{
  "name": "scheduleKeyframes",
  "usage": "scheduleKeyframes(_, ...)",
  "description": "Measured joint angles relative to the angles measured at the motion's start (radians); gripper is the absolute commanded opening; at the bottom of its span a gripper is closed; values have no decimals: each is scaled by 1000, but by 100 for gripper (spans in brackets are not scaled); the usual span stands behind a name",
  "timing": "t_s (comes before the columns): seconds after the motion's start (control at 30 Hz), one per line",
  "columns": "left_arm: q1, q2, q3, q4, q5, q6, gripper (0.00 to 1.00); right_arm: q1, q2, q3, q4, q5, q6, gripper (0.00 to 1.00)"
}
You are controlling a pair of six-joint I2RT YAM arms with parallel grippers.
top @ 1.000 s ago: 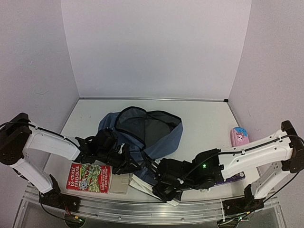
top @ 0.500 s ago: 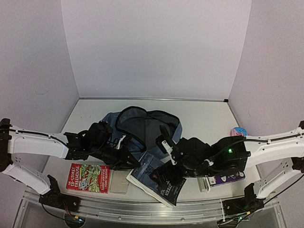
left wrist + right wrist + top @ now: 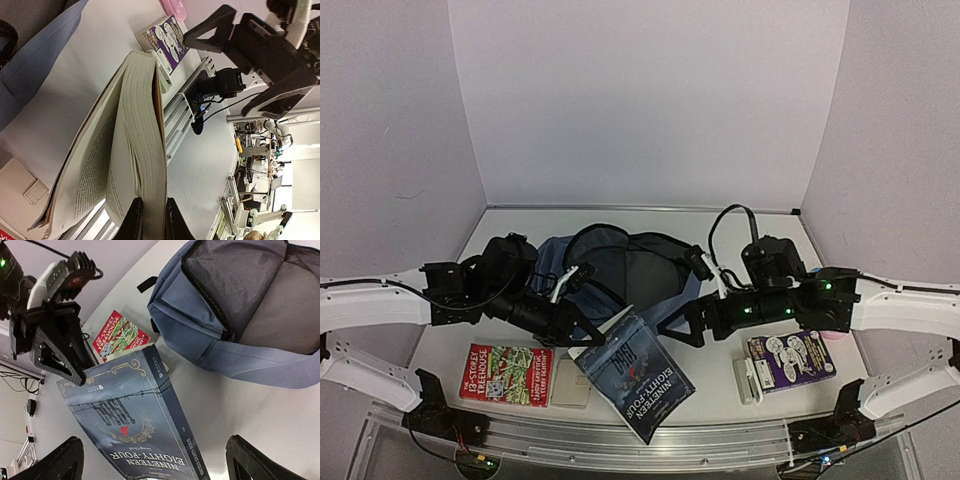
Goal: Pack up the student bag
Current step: Pick up the book from the center of the board.
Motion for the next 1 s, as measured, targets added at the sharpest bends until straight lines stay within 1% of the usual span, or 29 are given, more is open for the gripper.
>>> scheduleKeyframes(0.13, 0, -4, 15, -14, 19, 44, 0, -16, 21, -85, 90, -122, -9, 98)
scheduleKeyframes(0.37, 0, -6, 17, -22, 52, 71, 0, -16, 143, -172, 264, -258, -8, 95)
scheduleKeyframes(0.43, 0, -9, 17, -22, 58, 74, 0, -16, 187, -179, 305, -282, -8, 93)
scheduleKeyframes(0.47, 0, -12, 17, -21, 63, 78, 0, -16, 206, -179, 320, -292, -9, 90)
scheduleKeyframes(0.5, 0, -13, 17, -21, 65, 81, 0, -16, 222, -179, 335, -301, -9, 85)
scheduleKeyframes(0.57, 0, -16, 17, -21, 68, 85, 0, -16, 255, -180, 365, -325, -9, 72)
scheduleKeyframes(0.73, -2, -16, 18, -20, 69, 93, 0, -17, 312, -175, 430, -389, 3, 24)
scheduleKeyframes(0.8, -2, -16, 18, -21, 69, 104, 1, -19, 315, -175, 437, -411, 7, 7)
scheduleKeyframes(0.83, -1, -16, 19, -24, 65, 112, 16, -20, 315, -175, 442, -421, 4, 2)
scheduleKeyframes(0.87, 1, -14, 25, -30, 49, 118, 43, -20, 314, -175, 449, -433, 0, 0)
scheduleKeyframes(0.9, 5, -11, 34, -43, 37, 124, 63, -16, 308, -174, 453, -440, 1, 0)
scheduleKeyframes(0.93, 8, -11, 49, -64, 22, 135, 80, -14, 300, -174, 450, -439, 8, 0)
scheduleKeyframes(0.97, 10, -10, 65, -82, 8, 147, 89, -14, 291, -174, 448, -435, 14, 0)
scheduleKeyframes(1.0, 12, -9, 85, -103, -9, 159, 94, -14, 279, -174, 449, -429, 18, 0)
